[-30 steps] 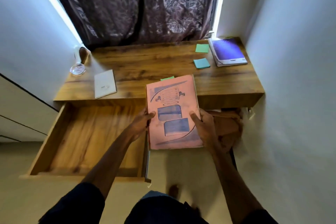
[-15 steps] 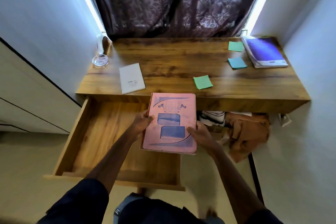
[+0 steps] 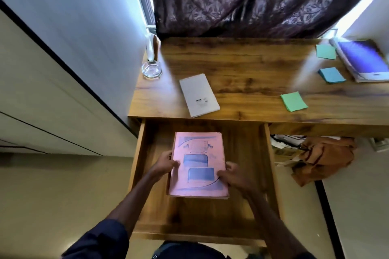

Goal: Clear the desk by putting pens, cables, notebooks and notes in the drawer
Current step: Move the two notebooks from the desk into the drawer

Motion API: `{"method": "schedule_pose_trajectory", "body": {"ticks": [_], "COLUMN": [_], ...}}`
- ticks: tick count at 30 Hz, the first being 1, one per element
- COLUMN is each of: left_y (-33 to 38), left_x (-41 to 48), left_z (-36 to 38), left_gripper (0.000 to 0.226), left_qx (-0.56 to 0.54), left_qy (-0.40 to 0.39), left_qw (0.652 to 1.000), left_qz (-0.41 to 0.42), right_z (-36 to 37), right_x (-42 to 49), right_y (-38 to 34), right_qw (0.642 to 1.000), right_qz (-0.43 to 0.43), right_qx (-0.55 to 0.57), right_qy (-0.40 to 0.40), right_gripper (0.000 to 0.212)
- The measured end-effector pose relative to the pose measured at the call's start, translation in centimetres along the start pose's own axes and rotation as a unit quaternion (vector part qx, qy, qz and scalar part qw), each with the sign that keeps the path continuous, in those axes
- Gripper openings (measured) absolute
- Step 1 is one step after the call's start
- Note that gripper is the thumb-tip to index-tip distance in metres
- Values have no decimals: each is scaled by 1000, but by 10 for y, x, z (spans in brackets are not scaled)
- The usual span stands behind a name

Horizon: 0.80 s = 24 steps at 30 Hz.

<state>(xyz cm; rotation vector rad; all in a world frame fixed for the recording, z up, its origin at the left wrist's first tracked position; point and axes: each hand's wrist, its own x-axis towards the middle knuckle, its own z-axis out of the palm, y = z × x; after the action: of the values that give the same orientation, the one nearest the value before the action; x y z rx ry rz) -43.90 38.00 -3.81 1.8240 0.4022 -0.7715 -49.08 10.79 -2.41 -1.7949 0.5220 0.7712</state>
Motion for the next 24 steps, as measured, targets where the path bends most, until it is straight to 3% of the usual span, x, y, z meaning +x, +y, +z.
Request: {"method": "schedule_pose_trajectory", "body": {"ticks": [8,12,16,20,24], "left_y": [-28,-35,-44,-47,-43], "left_x": [50,67,75,79,82], "left_z": [-67,-81,-82,-69,-55], "left_gripper": [38,52,55,55,68], "left_qx": [136,220,244,291,391], "left_qy": [99,111,119,62,-10], "left_qw": [985,968,962,955,920], "left_qz": [-42,-44,-30,-19,-21], "right_z": [87,113,127,134,137], "right_x": [73,100,131,122,113], "right_y": [-28,-35,-21,-41,-53], "right_qw": [996,996,997,997,998], "right_qz": [82,91,83,81,56], "right_qx": [-29,-17,4,-3,-15], "right_qy": [10,13,5,-12,-36], "right_gripper": [62,60,75,50,37]}}
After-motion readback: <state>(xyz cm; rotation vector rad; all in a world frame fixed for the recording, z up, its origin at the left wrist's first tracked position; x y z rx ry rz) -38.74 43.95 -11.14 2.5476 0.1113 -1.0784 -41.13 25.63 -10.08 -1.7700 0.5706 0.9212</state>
